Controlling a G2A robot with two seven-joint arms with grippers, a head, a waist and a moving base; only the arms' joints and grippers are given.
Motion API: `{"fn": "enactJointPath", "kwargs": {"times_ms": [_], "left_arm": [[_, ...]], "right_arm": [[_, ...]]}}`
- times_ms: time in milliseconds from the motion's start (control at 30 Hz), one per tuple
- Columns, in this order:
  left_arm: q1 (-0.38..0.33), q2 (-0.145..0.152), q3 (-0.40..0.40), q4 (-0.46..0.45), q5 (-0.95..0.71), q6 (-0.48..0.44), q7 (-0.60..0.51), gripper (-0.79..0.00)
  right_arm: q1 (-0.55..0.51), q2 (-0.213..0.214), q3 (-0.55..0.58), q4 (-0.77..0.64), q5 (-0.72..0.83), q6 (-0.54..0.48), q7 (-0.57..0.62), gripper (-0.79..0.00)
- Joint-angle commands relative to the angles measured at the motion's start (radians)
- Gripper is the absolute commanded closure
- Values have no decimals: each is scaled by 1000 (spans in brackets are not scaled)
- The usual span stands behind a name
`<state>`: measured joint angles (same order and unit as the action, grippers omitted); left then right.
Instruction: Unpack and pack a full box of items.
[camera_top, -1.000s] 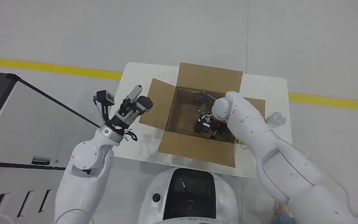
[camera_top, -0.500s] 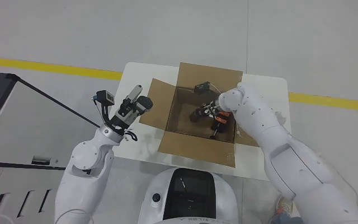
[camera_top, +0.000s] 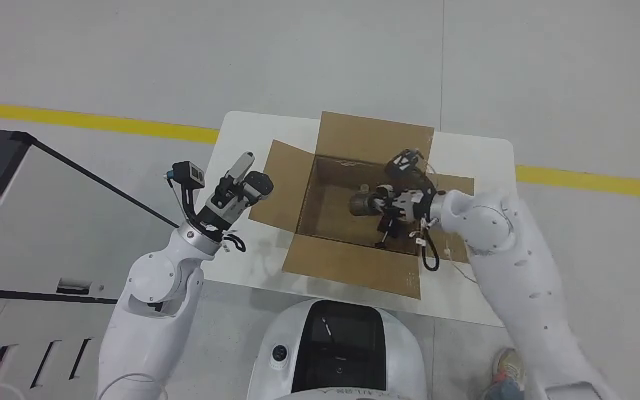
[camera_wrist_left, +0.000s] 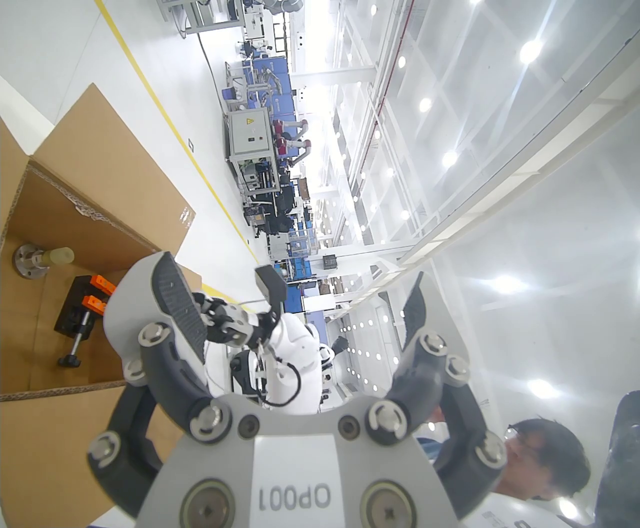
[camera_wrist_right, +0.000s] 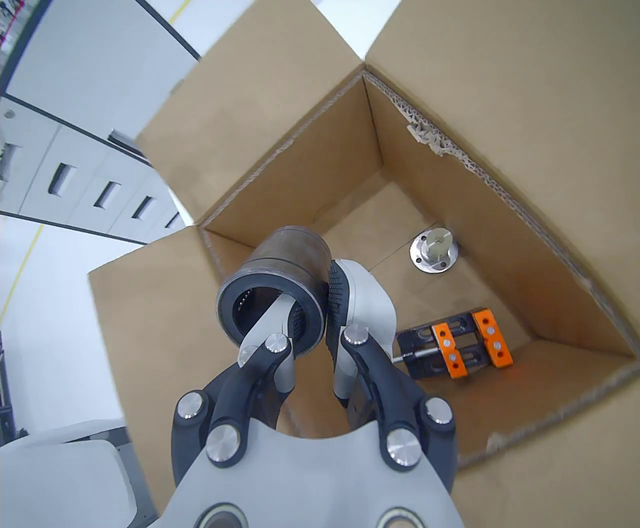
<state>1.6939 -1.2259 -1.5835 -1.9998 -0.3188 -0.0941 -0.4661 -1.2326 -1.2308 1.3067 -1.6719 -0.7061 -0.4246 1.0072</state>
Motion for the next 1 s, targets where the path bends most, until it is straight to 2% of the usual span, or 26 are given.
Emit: {"fn": "enactJointPath", "kwargs": {"times_ms": [0,67,533,600,700,833,967], "left_arm": [[0,0,0,0,0,0,0,-785],[0,0,0,0,0,0,0,-785],[0,0,0,0,0,0,0,-785],[0,0,0,0,0,0,0,-785],[0,0,0,0,0,0,0,-785],[0,0,0,0,0,0,0,-785],[0,0,0,0,0,0,0,-785]], "right_arm": [[-97,11,80,-111,8,16,-24,0],[-138,18,119,-140,17,21,-31,0],[-138,18,119,-140,17,21,-31,0],[-141,20,127,-189,11,23,-53,0],[-221,33,223,-348,-20,76,-40,0],[-387,49,438,-531,-8,145,-4,0],[-529,55,623,-581,39,223,70,0]]}}
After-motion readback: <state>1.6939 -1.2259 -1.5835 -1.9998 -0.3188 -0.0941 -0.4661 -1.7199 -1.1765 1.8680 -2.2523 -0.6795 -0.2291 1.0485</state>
